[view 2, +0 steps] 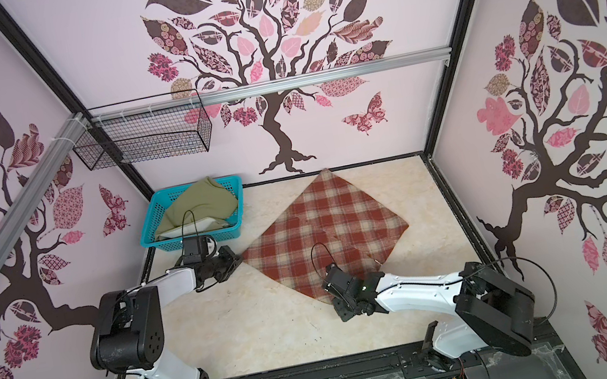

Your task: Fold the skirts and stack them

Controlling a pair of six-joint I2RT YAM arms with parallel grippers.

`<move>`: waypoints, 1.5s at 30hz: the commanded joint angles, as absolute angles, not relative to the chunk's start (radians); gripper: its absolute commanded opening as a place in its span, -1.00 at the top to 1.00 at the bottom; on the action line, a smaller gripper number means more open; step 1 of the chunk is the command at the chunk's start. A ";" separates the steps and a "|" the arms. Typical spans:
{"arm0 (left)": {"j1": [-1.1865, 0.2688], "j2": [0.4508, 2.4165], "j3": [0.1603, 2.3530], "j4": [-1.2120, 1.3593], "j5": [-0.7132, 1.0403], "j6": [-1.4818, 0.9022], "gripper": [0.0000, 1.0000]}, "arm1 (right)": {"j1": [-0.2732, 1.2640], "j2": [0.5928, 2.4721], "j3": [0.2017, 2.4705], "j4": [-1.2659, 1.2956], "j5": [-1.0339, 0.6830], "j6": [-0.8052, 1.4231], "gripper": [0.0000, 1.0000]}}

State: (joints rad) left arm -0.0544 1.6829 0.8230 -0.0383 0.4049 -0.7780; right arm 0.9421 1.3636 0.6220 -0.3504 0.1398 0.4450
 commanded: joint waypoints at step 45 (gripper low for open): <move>0.060 1.363 0.825 -0.139 0.411 -0.846 1.00 | 1.055 1.285 0.759 -0.469 -0.004 0.414 0.96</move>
State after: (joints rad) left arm 0.0380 1.4017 0.8230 -0.1143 0.4301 -0.8474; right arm 1.0454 1.3247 0.7322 -0.4194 0.0242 0.4217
